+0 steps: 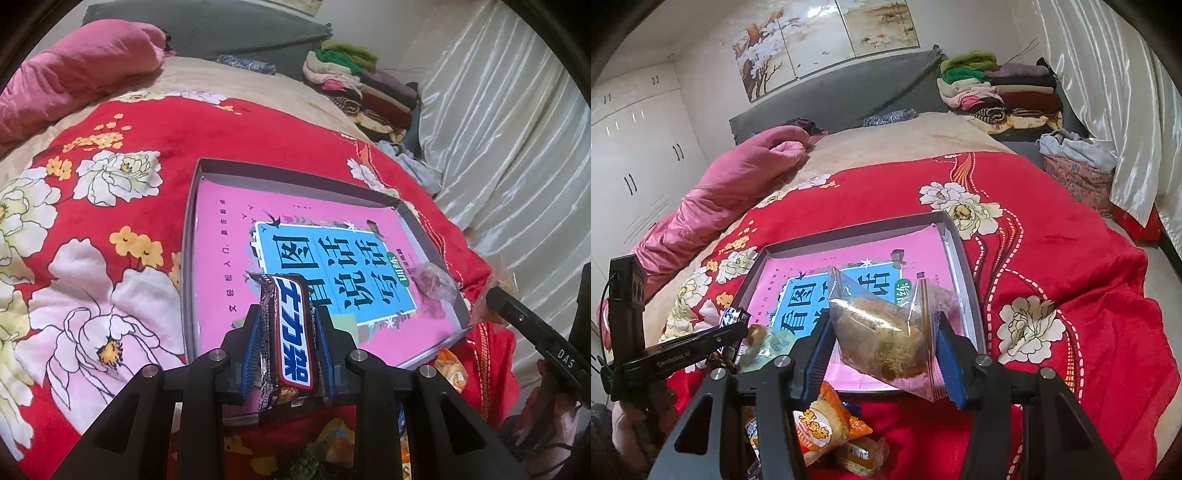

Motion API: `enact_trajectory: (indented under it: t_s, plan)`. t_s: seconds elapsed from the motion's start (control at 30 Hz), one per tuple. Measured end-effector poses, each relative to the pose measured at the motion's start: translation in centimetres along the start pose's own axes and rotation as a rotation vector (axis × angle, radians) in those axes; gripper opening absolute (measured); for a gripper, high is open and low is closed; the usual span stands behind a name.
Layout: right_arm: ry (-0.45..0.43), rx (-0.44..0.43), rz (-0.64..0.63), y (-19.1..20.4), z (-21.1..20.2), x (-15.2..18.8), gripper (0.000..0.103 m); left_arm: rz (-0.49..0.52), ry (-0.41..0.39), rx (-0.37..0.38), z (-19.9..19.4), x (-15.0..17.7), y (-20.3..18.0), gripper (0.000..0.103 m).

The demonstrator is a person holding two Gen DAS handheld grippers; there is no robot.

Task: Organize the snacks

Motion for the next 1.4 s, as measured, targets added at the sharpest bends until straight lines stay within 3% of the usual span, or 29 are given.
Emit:
enact_trajectory:
  t_s: [0.73, 1.4]
  plan:
    - [0.086, 0.024, -0.011, -1.0, 3.8, 0.8, 0.053, 0.005, 0.018, -0.011, 1.5, 0.3, 0.5, 0.029]
    - [0.094, 0.061, -0.066, -1.4, 5.2, 1.0, 0.053, 0.023, 0.047, -0.01, 1.6, 0.8, -0.1, 0.029]
Point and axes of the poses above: each gripper's, at about its wrist camera, not at the fingertips, and z roughly the way its jaws point, y to its left, x to its underside, the point moved 4 cm from there along z, roughly the way its jaws point, and after that the axes turned 7 degrees about z, right-handed, at the moved point
